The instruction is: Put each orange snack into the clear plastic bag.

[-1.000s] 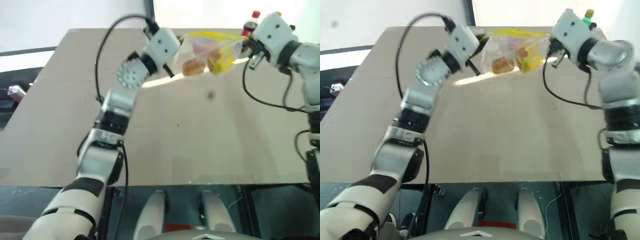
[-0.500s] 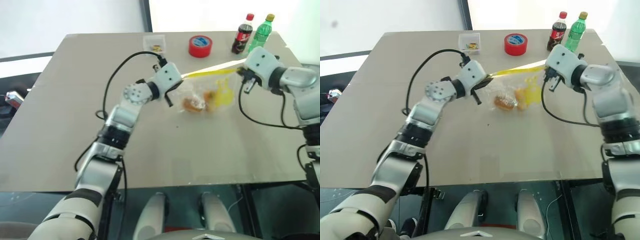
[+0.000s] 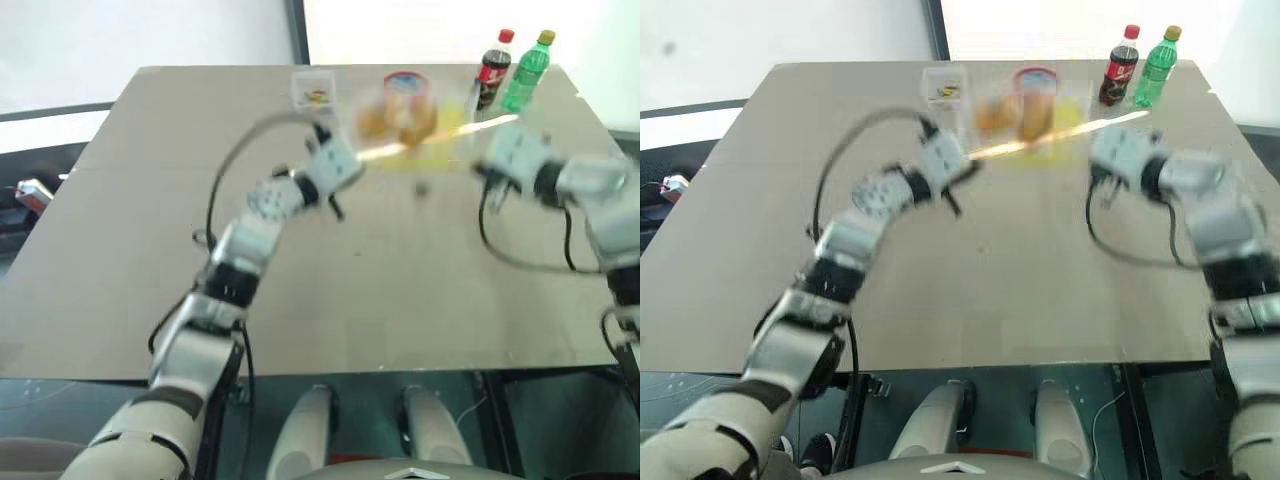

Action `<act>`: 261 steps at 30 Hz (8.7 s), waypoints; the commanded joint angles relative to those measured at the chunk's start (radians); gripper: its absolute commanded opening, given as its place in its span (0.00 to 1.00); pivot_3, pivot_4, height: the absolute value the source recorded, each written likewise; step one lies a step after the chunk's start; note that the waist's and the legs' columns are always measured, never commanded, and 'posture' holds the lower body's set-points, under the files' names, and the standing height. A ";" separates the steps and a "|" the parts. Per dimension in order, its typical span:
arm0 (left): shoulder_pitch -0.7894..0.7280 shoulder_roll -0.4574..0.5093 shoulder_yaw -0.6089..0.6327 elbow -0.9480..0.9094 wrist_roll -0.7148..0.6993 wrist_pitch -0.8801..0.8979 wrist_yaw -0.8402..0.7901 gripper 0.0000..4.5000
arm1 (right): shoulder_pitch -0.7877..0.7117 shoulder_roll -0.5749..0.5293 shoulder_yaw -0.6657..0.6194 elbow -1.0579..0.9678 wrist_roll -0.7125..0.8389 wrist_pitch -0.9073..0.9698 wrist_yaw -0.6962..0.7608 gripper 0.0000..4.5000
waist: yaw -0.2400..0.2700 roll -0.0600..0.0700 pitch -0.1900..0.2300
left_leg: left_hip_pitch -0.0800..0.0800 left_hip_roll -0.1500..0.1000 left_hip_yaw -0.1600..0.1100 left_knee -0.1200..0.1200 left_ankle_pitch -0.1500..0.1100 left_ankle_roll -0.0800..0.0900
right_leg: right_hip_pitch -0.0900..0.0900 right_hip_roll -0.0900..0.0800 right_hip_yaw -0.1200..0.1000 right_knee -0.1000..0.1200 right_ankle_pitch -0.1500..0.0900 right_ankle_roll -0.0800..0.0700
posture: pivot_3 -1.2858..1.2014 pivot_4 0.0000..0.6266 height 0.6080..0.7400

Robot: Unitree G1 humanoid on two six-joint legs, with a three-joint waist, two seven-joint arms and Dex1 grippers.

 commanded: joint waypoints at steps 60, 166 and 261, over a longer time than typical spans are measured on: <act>0.013 0.048 -0.052 -0.281 0.268 -0.252 0.126 0.00 | -0.101 0.198 0.003 -0.050 -0.044 -0.493 -0.045 0.35 | 0.025 0.000 -0.001 | 0.009 0.001 -0.001 0.001 0.000 0.000 | 0.009 0.000 -0.001 0.000 0.000 0.000 | 0.52 0.24 1.00; -0.031 0.058 -0.031 -0.130 0.333 -0.410 0.156 0.00 | -0.209 0.243 0.062 0.036 -0.170 -0.496 -0.043 0.29 | 0.024 0.000 -0.001 | 0.008 0.000 -0.002 0.001 0.000 0.000 | 0.009 0.000 -0.002 0.000 0.000 0.000 | 0.52 0.24 1.00; 0.307 0.011 0.086 -0.387 0.121 -0.036 0.142 0.87 | 0.340 0.013 -0.223 -0.205 0.139 -0.090 -0.077 0.65 | 0.027 0.000 -0.002 | 0.010 0.001 -0.001 0.002 0.000 0.000 | 0.011 0.000 -0.001 0.000 0.000 0.000 | 0.52 0.24 1.00</act>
